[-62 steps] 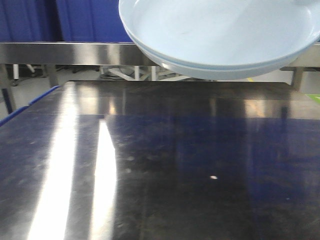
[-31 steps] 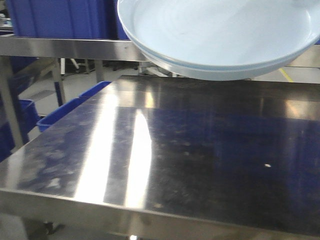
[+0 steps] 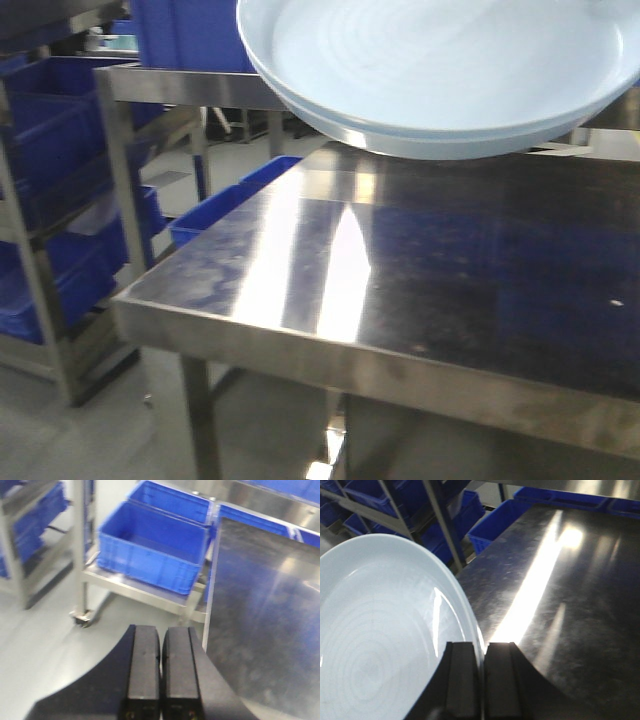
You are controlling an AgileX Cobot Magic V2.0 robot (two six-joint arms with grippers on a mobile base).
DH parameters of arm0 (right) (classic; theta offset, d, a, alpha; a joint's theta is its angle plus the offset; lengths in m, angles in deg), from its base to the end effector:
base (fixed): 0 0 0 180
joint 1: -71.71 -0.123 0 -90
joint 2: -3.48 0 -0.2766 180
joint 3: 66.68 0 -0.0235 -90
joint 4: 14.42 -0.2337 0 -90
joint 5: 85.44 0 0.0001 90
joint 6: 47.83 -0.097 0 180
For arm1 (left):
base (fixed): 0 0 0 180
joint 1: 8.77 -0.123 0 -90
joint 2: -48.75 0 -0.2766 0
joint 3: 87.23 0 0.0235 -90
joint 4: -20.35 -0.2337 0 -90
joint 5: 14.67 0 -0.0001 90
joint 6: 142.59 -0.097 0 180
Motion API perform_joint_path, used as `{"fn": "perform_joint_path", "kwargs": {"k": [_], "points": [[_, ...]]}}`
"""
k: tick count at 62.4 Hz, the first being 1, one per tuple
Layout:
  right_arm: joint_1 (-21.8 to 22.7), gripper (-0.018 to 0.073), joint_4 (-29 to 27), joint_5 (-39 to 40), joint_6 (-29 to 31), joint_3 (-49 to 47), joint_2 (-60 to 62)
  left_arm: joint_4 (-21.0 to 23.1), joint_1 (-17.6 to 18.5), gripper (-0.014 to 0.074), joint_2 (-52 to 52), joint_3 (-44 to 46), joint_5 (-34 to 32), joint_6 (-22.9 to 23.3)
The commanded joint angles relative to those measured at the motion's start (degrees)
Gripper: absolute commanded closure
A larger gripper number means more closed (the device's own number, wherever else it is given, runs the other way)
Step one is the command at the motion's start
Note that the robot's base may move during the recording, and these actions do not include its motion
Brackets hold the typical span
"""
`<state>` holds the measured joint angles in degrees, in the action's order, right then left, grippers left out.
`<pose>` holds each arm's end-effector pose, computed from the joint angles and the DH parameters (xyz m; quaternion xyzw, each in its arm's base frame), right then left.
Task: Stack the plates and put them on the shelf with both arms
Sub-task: 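Drive the base away from the table holding the stack in right gripper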
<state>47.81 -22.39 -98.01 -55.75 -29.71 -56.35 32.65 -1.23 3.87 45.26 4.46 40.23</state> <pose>0.1701 0.0786 0.3257 -0.0670 0.8126 0.2077 0.5405 0.1267 -0.0236 0.2970 -0.0300 0.8239 -0.1361 0.5494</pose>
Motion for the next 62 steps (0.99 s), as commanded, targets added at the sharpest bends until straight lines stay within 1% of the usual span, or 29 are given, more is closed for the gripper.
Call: {"fn": "perform_joint_path", "kwargs": {"k": [1,62], "points": [[0.0,0.0511,-0.1,6.1,0.2,-1.8,1.1,0.7,0.4,0.0496,0.2,1.6,-5.0,0.3],[0.0,0.0511,-0.1,6.1,0.2,-1.8,1.1,0.7,0.4,0.0496,0.2,1.6,-5.0,0.3]]}}
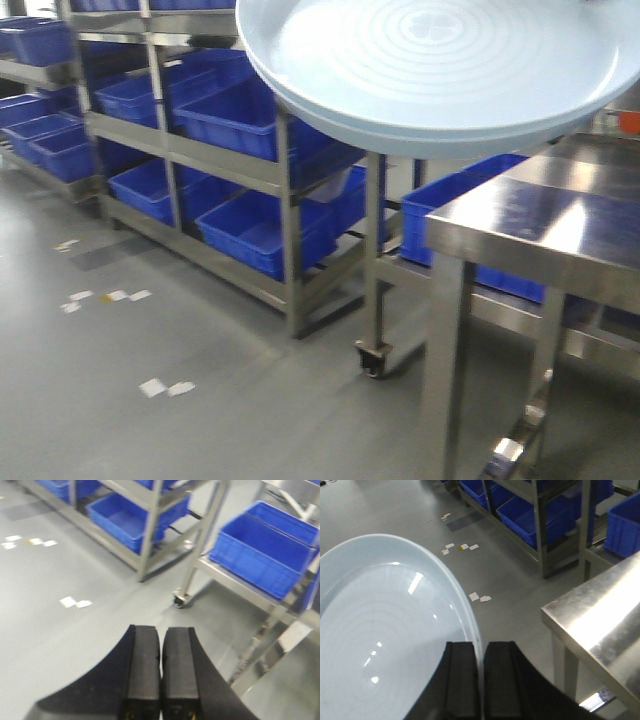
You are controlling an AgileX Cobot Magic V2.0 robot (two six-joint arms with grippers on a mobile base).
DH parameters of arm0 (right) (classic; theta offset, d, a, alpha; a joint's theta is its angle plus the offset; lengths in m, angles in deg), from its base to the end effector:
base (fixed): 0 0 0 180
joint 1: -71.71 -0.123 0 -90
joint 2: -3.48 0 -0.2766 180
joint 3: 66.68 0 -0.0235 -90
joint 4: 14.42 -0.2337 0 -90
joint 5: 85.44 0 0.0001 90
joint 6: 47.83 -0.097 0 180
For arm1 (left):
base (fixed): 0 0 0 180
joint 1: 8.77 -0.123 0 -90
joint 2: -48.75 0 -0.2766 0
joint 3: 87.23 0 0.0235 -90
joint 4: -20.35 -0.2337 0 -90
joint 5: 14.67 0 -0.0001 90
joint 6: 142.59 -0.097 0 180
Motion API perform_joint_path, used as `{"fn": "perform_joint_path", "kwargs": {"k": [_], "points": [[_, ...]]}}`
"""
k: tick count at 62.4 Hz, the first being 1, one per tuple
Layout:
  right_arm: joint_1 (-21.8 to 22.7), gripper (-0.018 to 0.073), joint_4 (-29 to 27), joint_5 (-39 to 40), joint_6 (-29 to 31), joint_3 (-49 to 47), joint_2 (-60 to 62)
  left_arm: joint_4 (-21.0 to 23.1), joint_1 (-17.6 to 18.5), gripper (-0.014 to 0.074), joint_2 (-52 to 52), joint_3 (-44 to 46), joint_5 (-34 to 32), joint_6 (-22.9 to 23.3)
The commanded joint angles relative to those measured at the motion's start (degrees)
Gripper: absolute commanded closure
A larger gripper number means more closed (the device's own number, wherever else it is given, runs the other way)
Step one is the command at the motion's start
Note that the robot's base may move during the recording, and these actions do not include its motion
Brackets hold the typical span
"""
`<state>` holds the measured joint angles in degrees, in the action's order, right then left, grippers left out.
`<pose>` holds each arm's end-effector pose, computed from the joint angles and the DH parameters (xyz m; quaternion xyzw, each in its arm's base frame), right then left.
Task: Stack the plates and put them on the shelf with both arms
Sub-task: 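Drive the base away from the table holding the stack in right gripper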
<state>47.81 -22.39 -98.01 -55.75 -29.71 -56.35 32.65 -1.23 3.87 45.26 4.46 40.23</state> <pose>0.1701 0.0786 0.3257 -0.0670 0.8126 0.2077 0.5405 0.1267 -0.0236 0.2970 -0.0300 0.8239 -0.1361 0.5494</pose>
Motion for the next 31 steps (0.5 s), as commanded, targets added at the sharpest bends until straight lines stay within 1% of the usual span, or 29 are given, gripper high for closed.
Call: {"fn": "perform_joint_path", "kwargs": {"k": [1,31], "points": [[0.0,0.0511,-0.1,6.1,0.2,-1.8,1.1,0.7,0.4,0.0496,0.2,1.6,-5.0,0.3],[0.0,0.0511,-0.1,6.1,0.2,-1.8,1.1,0.7,0.4,0.0496,0.2,1.6,-5.0,0.3]]}}
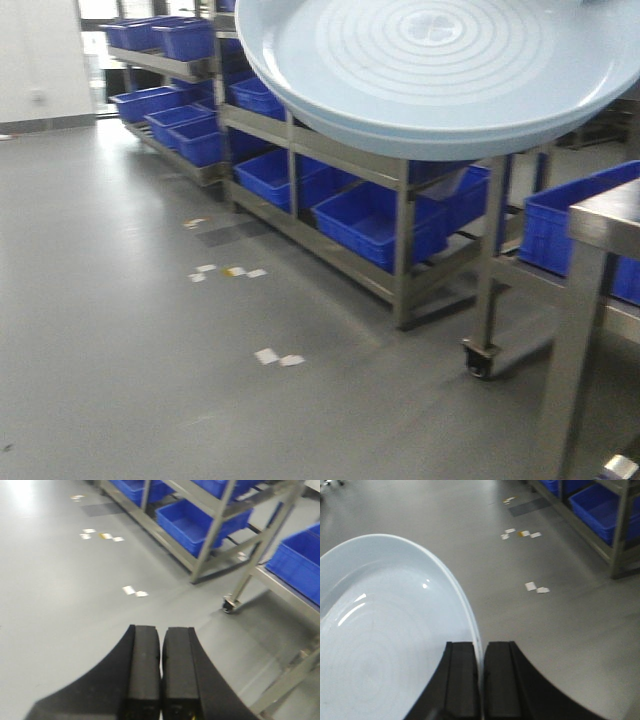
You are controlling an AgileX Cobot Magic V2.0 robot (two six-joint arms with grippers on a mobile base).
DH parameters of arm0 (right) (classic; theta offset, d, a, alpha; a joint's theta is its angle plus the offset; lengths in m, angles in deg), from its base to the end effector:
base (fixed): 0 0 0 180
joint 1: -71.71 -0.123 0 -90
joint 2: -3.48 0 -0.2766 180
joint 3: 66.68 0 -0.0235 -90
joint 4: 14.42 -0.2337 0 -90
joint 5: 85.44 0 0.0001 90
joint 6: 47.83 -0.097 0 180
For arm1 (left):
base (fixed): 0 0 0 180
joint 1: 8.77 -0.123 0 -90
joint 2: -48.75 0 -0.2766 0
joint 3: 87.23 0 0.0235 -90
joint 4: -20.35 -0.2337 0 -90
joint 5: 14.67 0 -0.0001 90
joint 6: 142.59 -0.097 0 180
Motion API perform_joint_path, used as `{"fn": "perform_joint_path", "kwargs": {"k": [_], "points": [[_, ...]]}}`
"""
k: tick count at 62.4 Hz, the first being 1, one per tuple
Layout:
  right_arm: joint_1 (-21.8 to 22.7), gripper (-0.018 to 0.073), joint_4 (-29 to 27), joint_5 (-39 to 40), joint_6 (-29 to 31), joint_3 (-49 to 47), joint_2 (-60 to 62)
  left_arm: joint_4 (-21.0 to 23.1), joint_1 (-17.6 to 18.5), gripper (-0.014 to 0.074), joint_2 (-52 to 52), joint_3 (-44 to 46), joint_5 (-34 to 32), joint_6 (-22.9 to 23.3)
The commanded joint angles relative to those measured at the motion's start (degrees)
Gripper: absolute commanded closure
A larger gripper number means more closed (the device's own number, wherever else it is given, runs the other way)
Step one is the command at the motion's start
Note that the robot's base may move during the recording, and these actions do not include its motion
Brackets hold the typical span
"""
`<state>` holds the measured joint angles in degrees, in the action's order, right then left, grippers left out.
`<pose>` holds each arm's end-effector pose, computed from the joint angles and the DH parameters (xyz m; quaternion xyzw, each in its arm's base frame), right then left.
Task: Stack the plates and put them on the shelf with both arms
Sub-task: 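Drive the base away from the table holding the stack in right gripper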
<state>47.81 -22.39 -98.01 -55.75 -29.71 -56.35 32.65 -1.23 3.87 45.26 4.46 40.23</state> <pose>0.1701 0.0786 0.3257 -0.0670 0.8126 0.2077 0.5405 0.1267 -0.0236 0.2970 -0.0300 0.8239 -0.1361 0.5494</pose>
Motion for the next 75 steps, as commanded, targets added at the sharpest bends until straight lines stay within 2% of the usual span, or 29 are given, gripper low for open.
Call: {"fn": "perform_joint_path", "kwargs": {"k": [1,75], "points": [[0.0,0.0511,-0.1,6.1,0.2,-1.8,1.1,0.7,0.4,0.0496,0.2,1.6,-5.0,0.3],[0.0,0.0511,-0.1,6.1,0.2,-1.8,1.1,0.7,0.4,0.0496,0.2,1.6,-5.0,0.3]]}}
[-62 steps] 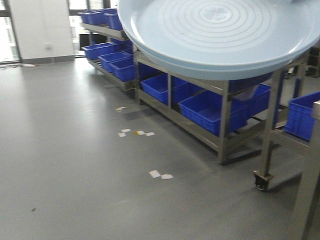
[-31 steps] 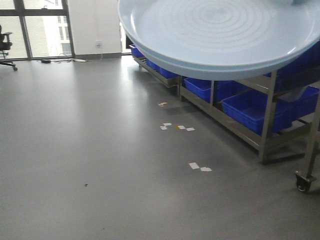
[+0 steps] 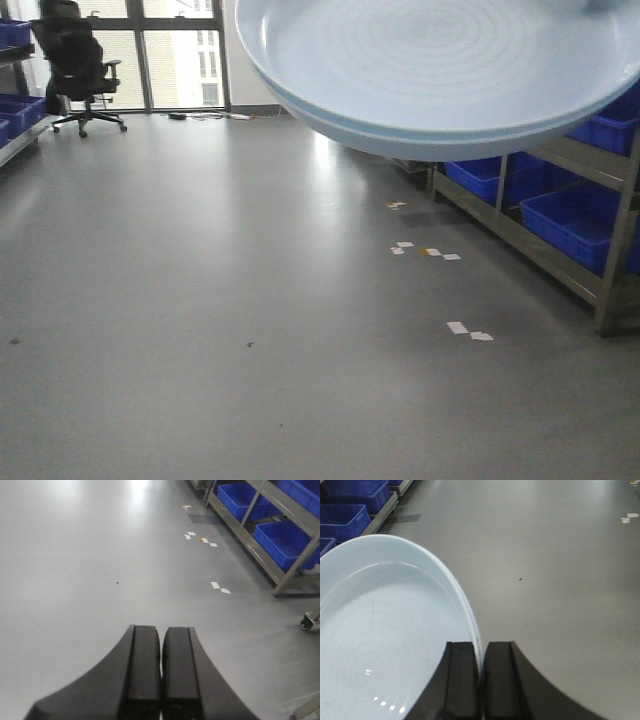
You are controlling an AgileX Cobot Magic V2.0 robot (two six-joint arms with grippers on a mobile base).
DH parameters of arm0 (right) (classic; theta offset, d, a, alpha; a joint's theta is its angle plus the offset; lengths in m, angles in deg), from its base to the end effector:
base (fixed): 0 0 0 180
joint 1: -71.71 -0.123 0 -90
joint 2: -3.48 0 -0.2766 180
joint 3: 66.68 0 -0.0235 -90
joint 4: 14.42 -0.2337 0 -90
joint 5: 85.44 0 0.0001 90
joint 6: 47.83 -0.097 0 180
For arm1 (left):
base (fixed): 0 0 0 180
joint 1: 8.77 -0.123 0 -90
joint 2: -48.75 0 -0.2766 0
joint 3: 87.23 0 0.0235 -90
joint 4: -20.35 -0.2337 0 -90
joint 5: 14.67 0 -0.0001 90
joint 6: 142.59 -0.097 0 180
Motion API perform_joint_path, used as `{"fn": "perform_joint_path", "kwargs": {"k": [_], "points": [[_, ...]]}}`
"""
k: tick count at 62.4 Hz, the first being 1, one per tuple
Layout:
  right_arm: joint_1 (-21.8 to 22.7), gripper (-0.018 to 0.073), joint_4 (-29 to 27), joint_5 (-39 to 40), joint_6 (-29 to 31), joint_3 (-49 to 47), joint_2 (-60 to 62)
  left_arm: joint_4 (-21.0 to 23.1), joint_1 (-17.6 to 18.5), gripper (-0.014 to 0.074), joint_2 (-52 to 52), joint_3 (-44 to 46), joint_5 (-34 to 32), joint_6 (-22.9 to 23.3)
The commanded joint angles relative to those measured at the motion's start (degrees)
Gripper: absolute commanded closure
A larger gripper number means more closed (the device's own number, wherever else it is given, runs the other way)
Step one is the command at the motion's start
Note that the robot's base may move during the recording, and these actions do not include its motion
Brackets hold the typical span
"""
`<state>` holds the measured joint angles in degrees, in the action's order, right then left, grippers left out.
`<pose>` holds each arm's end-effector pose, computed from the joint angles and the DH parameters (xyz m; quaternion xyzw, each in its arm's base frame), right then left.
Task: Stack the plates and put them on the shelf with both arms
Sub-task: 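Drive the base away from the table holding the stack in right gripper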
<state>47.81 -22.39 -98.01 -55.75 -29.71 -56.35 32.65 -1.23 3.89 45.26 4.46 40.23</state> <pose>0.1701 0.0786 0.3257 -0.0670 0.8126 0.2077 0.5405 0.1266 -0.0236 0.2970 -0.0300 0.8238 -0.1362 0.5495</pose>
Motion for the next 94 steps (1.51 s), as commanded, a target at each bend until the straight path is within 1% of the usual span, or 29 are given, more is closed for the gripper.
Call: {"fn": "perform_joint_path", "kwargs": {"k": [1,94], "points": [[0.0,0.0511,-0.1,6.1,0.2,-1.8,1.1,0.7,0.4,0.0496,0.2,1.6,-5.0,0.3],[0.0,0.0511,-0.1,6.1,0.2,-1.8,1.1,0.7,0.3,0.0496,0.2,1.6,-5.0,0.3]]}}
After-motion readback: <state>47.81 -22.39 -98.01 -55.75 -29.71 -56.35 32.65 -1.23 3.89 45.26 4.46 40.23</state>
